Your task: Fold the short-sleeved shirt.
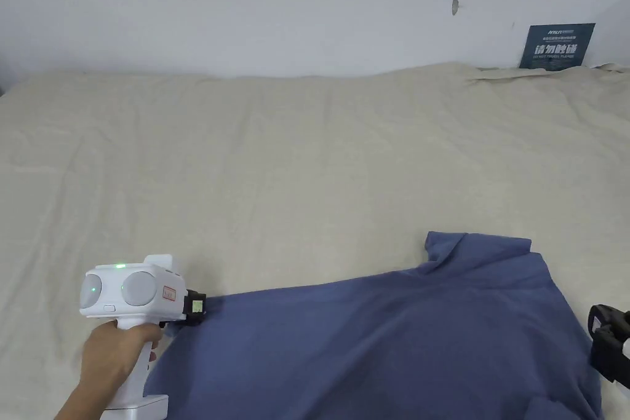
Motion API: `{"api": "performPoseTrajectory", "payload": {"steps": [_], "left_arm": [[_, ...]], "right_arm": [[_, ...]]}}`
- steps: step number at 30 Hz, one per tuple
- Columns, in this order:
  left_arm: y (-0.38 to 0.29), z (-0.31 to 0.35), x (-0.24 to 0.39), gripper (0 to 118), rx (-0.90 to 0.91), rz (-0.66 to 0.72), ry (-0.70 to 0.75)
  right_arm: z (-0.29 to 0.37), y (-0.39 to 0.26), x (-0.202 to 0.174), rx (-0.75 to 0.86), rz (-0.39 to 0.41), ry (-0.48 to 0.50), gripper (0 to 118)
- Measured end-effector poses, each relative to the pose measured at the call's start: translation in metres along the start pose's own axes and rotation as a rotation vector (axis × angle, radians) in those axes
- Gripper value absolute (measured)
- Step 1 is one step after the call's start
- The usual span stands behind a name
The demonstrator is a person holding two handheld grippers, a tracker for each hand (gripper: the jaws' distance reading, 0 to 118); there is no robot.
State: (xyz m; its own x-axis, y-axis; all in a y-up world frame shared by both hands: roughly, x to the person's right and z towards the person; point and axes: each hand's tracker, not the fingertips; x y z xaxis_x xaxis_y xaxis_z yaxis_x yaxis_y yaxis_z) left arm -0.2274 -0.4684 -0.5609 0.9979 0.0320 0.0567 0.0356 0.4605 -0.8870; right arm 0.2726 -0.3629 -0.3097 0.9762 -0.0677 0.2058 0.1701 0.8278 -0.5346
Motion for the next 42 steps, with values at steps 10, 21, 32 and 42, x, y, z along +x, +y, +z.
{"api": "performPoseTrajectory", "payload": {"steps": [10, 21, 32, 42], "left_arm": [[-0.003, 0.036, 0.016, 0, 0.113, -0.086, -0.030], [-0.002, 0.087, 0.026, 0, 0.205, -0.137, -0.064], [-0.004, 0.077, 0.021, 0, 0.192, -0.147, -0.078], [-0.005, 0.071, 0.011, 0, 0.190, -0.113, -0.073]], "right_arm": [[-0.050, 0.028, 0.007, -0.063, 0.045, 0.015, 1], [-0.177, 0.065, 0.023, -0.227, 0.032, 0.009, 86], [-0.243, 0.049, 0.018, -0.386, 0.009, -0.056, 75], [-0.205, 0.051, 0.015, -0.342, 0.041, 0.009, 1]]}}
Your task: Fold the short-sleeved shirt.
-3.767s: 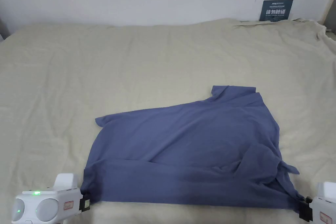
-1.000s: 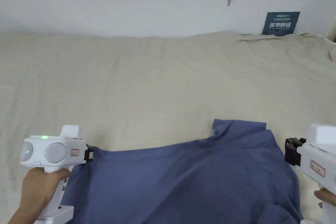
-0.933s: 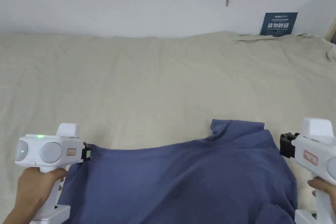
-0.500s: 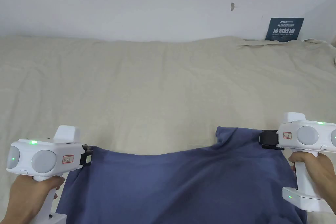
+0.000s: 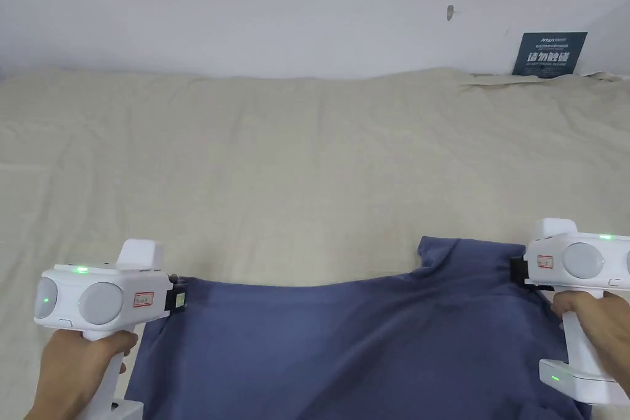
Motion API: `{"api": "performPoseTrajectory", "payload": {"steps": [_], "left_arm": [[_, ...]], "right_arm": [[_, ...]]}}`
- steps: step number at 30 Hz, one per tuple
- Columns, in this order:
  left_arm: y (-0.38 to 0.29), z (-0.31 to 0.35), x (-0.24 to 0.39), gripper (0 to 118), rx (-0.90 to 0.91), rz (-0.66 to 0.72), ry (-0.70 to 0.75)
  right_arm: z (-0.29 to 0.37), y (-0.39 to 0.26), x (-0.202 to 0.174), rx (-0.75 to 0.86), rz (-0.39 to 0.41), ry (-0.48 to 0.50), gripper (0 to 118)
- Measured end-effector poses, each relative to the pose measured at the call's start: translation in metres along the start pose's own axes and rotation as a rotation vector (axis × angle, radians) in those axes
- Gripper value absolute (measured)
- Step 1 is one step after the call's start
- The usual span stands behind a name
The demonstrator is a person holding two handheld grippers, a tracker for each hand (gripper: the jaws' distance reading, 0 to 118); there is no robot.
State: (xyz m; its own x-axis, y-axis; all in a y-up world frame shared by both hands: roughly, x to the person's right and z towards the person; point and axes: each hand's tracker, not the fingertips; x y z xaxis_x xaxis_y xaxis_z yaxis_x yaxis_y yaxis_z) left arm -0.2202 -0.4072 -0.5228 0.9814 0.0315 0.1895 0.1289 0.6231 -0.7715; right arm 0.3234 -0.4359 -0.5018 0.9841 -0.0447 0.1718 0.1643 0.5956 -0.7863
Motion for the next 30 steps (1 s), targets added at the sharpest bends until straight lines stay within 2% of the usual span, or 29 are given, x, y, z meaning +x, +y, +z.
{"api": "performPoseTrajectory", "payload": {"steps": [9, 16, 28, 30], "left_arm": [[-0.007, 0.026, -0.009, 0, 0.020, 0.101, 0.023], [-0.027, 0.080, -0.012, 0, 0.044, 0.100, 0.028], [-0.117, 0.149, -0.010, 0, 0.028, 0.022, 0.011], [-0.136, 0.155, -0.008, 0, 0.018, 0.008, 0.009]], "right_arm": [[0.121, -0.020, 0.014, 0.171, -0.014, 0.146, 1], [0.210, -0.062, 0.025, 0.238, -0.018, 0.215, 1], [0.245, -0.169, 0.058, 0.212, -0.057, 0.232, 1], [0.252, -0.191, 0.049, 0.192, -0.069, 0.215, 1]]}}
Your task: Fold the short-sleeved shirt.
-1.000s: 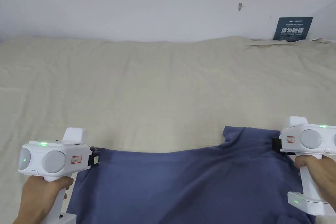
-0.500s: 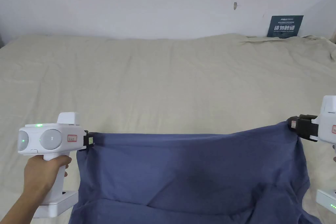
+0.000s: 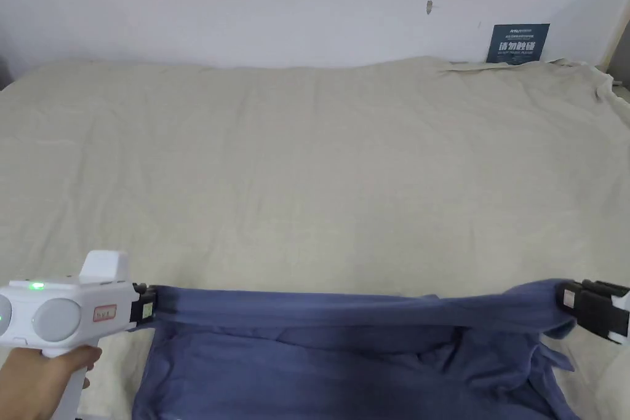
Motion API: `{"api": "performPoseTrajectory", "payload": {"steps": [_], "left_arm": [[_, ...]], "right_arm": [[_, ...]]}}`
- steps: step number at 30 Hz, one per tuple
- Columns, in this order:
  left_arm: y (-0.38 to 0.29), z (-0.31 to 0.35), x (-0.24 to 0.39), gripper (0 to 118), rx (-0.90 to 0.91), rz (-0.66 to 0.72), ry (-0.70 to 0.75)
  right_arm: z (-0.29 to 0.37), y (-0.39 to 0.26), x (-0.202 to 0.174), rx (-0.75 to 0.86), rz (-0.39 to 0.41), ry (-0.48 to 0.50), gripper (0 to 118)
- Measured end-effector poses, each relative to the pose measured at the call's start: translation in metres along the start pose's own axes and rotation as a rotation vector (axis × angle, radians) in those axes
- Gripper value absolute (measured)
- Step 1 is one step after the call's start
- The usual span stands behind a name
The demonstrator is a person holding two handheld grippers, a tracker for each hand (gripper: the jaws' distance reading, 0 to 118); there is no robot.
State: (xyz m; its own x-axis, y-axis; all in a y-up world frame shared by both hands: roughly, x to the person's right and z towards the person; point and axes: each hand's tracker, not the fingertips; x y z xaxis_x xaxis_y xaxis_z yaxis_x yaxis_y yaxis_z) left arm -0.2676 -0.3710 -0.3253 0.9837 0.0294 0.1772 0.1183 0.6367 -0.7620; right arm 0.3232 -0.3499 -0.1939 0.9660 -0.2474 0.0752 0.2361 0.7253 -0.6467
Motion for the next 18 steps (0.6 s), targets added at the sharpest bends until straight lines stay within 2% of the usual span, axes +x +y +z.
{"api": "performPoseTrajectory", "payload": {"steps": [10, 18], "left_arm": [[-0.071, -0.014, -0.007, 0, -0.093, 0.002, -0.003], [-0.103, -0.035, 0.006, 0, -0.145, -0.086, 0.048]], "right_arm": [[0.004, -0.086, 0.004, -0.122, -0.096, -0.075, 1], [-0.024, -0.121, 0.003, -0.204, -0.080, -0.176, 1]]}}
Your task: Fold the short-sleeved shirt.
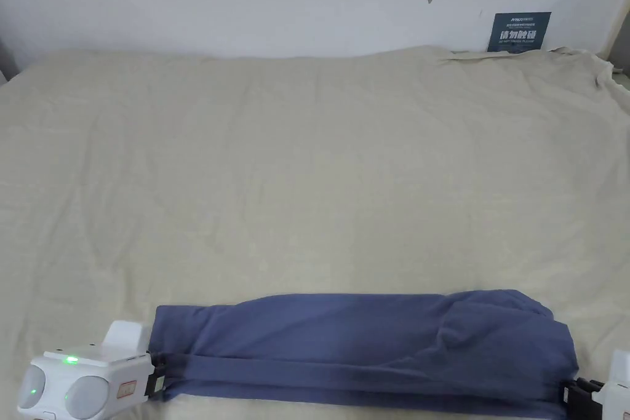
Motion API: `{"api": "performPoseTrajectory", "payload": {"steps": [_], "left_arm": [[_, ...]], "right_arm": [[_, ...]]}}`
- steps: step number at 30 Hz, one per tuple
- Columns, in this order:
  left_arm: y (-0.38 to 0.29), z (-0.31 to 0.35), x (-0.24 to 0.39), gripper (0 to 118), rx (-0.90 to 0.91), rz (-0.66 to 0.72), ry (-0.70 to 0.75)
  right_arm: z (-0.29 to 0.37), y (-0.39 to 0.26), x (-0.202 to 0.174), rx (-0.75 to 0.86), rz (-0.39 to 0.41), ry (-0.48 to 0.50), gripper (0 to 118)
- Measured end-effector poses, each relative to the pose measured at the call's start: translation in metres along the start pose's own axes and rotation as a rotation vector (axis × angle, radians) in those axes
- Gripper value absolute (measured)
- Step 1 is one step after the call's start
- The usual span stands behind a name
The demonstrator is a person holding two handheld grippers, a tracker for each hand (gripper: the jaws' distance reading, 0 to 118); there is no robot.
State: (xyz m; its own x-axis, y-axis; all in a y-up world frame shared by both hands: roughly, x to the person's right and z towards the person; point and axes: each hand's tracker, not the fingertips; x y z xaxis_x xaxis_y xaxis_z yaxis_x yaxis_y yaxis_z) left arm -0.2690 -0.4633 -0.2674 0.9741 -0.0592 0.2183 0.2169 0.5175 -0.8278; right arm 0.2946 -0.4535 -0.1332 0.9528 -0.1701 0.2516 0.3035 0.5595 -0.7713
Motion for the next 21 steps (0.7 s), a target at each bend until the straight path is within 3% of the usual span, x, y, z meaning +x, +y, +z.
{"api": "performPoseTrajectory", "payload": {"steps": [6, 9, 11, 13, 15, 21], "left_arm": [[-0.006, -0.005, 0.005, 1, 0.007, 0.014, 0.024], [-0.005, 0.001, 0.007, 22, 0.006, 0.019, 0.023], [-0.004, 0.007, 0.010, 69, 0.019, 0.017, 0.040], [0.000, 0.014, 0.012, 103, 0.042, 0.004, 0.064], [0.007, 0.026, 0.016, 108, 0.087, -0.006, 0.068], [0.040, 0.071, 0.022, 108, 0.276, 0.047, 0.027]], "right_arm": [[-0.012, -0.005, -0.001, -0.029, 0.025, -0.047, 2], [-0.008, -0.003, 0.001, -0.021, 0.021, -0.040, 6], [0.001, 0.000, -0.001, -0.012, 0.027, -0.042, 34], [0.014, 0.005, -0.007, 0.023, 0.044, -0.048, 78], [0.029, 0.015, -0.013, 0.082, 0.053, -0.044, 97], [0.086, 0.053, -0.045, 0.304, 0.093, 0.000, 98]]}}
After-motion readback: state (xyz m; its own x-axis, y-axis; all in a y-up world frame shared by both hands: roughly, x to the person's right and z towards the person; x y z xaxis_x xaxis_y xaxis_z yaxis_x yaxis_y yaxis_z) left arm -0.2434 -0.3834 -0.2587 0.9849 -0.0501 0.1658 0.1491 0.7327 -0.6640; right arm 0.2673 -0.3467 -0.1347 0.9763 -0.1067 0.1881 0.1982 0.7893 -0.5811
